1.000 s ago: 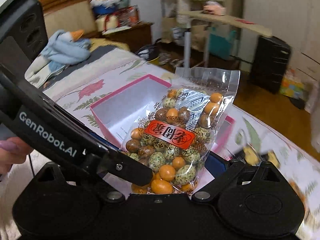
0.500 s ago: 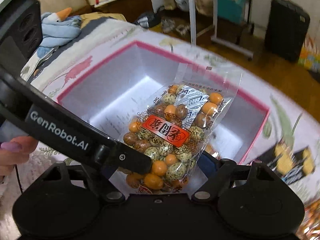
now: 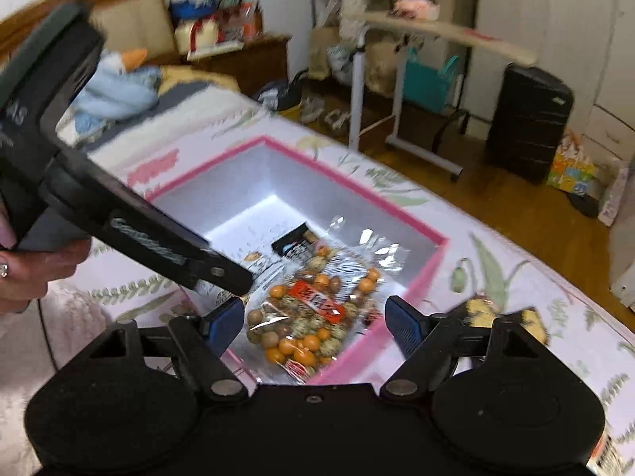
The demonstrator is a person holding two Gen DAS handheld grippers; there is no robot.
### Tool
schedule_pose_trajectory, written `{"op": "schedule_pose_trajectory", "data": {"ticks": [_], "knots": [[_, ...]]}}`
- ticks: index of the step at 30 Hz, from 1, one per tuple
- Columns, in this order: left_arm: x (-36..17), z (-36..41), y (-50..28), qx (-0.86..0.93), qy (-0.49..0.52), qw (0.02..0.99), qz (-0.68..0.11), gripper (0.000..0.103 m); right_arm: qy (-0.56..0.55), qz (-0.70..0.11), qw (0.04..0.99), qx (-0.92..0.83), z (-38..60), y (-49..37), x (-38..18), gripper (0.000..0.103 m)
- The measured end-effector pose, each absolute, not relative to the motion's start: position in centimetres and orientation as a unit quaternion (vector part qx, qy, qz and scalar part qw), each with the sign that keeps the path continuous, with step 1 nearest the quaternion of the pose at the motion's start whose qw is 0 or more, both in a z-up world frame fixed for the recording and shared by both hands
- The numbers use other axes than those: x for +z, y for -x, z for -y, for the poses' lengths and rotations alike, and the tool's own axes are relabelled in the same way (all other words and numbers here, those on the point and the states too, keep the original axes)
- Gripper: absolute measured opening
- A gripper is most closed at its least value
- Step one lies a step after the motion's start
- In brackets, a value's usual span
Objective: Organize snacks
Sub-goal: 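Carry the nut bag over the pink box and open both grippers to drop it, then move both grippers back to the barcode-labelled clear nut bag on the bed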
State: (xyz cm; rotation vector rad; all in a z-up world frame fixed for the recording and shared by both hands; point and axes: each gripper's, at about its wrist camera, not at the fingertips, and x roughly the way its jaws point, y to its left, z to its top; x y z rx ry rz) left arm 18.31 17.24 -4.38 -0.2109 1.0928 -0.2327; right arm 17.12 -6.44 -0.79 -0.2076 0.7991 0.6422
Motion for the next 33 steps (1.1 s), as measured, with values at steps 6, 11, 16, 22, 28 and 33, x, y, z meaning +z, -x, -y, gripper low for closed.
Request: {"op": "schedule_pose_trajectory", "data": {"ticks": [6, 11, 16, 22, 28, 33], "knots": [[0.0, -15.2, -14.9, -0.169, 0.086, 0.845, -0.5, 0.058, 0.082, -0.366, 0.89, 0.258, 13.2, -14.4, 2.3, 0.082], [1.8, -11.8, -13.1, -0.219, 0.075, 0.836, -0.498, 0.057, 0.055, -0.396, 0.891, 0.215, 19.5, -13.3, 4.0, 0.082], [1.8, -6.6, -12.6, -0.268, 0.041, 0.822, -0.501, 0.057, 0.033, -0.452, 0.873, 0.183, 23.4, -13.9, 3.6, 0.082], [-0.3, -0.3, -15.4, -0.301, 0.028, 0.811, -0.5, 0.056, 0.063, -0.519, 0.839, 0.152, 25.1, -15.6, 0.8, 0.082], [-4.6, 4.1, -20.1, -0.304, 0.035, 0.818, -0.487, 0.055, 0.009, -0.444, 0.877, 0.183, 26.6, -15.3, -4.7, 0.082], [-9.2, 5.5, -26.0, -0.238, 0.096, 0.831, -0.494, 0.054, 0.013, -0.42, 0.891, 0.172, 25.7, -17.9, -9.2, 0.079]]}}
